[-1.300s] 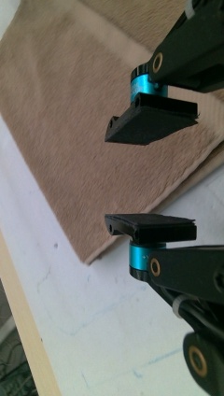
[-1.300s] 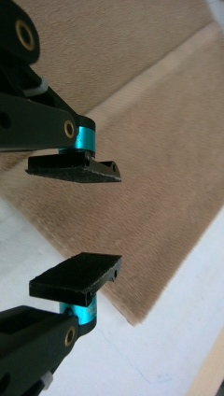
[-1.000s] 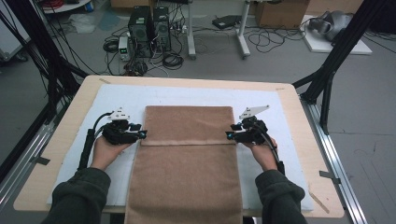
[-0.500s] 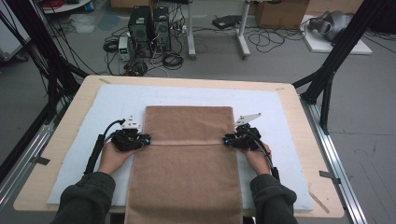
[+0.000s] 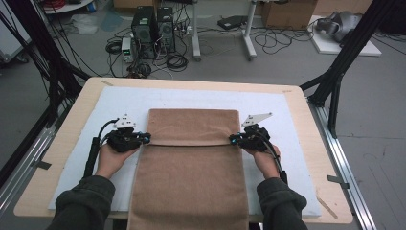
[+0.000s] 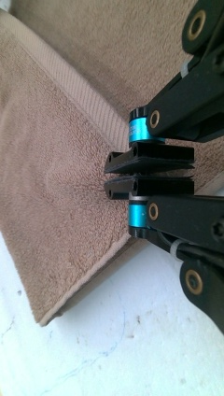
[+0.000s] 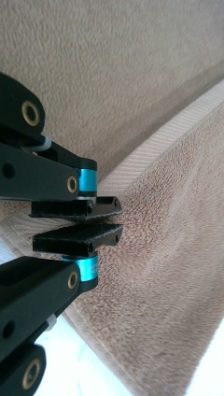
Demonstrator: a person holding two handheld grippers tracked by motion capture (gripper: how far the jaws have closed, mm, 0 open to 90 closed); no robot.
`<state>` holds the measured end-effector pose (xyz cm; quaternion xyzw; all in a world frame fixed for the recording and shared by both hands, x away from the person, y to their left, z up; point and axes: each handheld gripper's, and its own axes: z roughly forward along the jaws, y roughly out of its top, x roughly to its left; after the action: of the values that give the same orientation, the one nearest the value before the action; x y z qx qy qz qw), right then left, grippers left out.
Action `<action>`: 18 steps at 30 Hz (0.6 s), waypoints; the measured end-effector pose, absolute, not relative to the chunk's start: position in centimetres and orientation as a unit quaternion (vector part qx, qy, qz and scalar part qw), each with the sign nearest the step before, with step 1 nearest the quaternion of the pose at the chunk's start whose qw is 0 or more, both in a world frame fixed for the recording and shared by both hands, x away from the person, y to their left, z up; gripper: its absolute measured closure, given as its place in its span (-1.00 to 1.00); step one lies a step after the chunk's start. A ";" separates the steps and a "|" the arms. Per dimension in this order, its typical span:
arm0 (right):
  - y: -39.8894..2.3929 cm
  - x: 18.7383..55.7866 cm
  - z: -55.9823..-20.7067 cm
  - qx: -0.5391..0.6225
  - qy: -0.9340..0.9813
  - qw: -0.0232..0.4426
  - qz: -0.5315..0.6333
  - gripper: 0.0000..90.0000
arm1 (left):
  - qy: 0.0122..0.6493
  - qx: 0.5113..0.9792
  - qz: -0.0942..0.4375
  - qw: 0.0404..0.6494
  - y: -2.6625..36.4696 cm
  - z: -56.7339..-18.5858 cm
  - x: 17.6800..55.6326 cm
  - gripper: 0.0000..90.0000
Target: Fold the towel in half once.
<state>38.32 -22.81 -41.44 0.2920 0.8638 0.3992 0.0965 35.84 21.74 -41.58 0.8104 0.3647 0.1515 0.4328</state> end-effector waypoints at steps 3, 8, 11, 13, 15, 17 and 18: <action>-22.8 37.9 -40.8 0.284 0.865 0.089 0.405 0.87 | 0.362 0.814 0.139 0.433 21.9 -41.3 35.4 0.89; -22.8 36.5 -40.3 0.267 0.869 0.073 0.409 0.87 | 0.346 0.822 0.147 0.429 22.0 -40.7 34.1 0.89; -23.0 35.4 -40.1 0.260 0.869 0.068 0.416 0.87 | 0.340 0.824 0.143 0.429 22.2 -40.8 33.0 0.89; -23.2 34.7 -40.0 0.256 0.869 0.064 0.418 0.87 | 0.336 0.824 0.143 0.433 22.3 -41.0 32.2 0.89; -23.2 34.1 -39.8 0.250 0.869 0.062 0.423 0.87 | 0.333 0.822 0.148 0.438 22.5 -41.2 31.2 0.89; -23.3 33.3 -39.9 0.246 0.871 0.060 0.422 0.87 | 0.332 0.819 0.152 0.443 22.6 -41.4 30.4 0.89; -23.2 33.0 -39.9 0.243 0.870 0.060 0.424 0.87 | 0.330 0.821 0.152 0.440 22.6 -41.4 30.1 0.89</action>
<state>32.97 -23.24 -39.87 0.2432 0.8703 0.4241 0.0597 30.13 22.60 -41.37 0.8212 0.3298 0.1521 0.4401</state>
